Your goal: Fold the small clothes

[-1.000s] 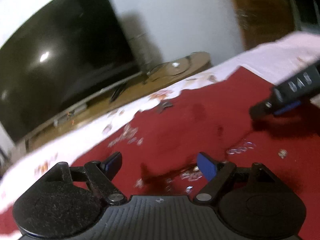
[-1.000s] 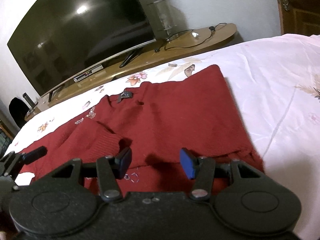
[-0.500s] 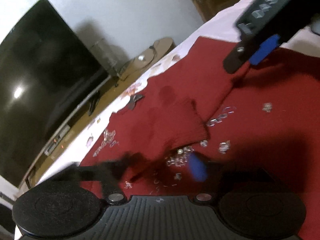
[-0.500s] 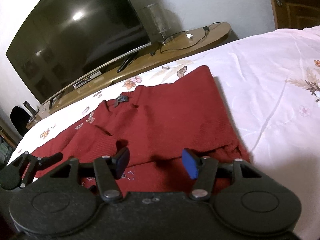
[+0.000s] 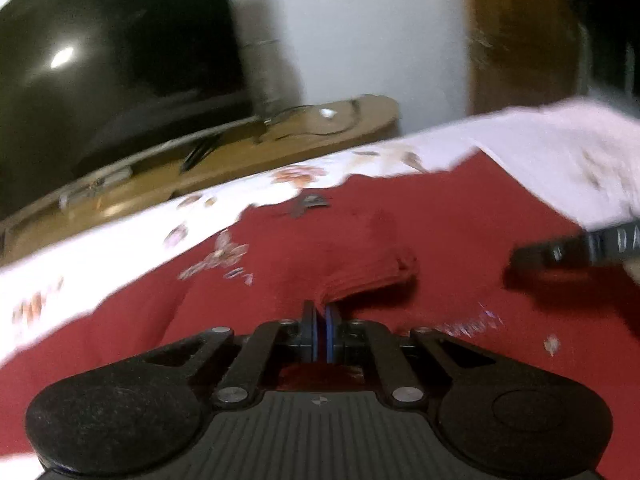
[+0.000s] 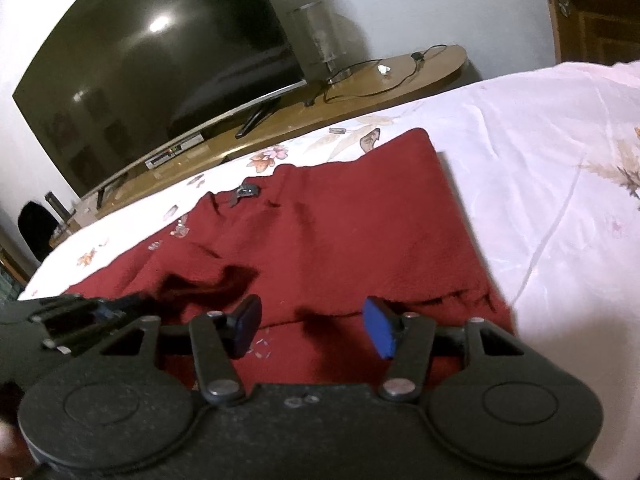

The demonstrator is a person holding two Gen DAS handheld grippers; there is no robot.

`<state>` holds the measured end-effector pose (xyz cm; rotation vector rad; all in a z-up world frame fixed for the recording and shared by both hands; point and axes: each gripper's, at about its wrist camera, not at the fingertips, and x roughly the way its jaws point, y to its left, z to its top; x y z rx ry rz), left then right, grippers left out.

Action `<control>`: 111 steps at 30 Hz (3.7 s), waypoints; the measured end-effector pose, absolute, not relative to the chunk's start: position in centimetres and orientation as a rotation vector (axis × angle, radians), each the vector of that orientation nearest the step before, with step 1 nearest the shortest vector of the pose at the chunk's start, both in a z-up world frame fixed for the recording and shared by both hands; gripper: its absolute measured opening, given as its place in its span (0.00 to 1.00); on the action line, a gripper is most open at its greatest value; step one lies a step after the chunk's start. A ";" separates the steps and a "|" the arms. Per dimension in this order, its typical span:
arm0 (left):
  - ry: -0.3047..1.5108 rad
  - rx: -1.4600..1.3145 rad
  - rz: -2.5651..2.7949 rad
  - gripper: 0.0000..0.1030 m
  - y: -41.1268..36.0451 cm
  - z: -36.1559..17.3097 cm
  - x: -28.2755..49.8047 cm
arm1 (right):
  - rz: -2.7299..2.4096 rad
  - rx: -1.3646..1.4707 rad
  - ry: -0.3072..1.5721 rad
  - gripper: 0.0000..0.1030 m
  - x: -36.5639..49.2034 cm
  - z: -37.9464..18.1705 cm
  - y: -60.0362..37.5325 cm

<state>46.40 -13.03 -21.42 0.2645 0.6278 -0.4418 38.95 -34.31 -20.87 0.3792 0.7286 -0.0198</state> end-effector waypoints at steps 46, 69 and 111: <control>0.723 -0.204 -0.130 0.11 -3.2 -24.3 50.8 | -0.204 0.246 0.715 0.24 48.5 -21.0 -43.1; 0.816 -0.304 -0.044 0.11 3.2 -23.6 47.4 | -0.004 0.236 0.740 0.36 45.3 -19.4 -35.8; 0.661 -0.839 0.195 0.11 38.3 -29.0 49.5 | 0.334 0.159 0.827 0.45 48.6 -22.3 1.8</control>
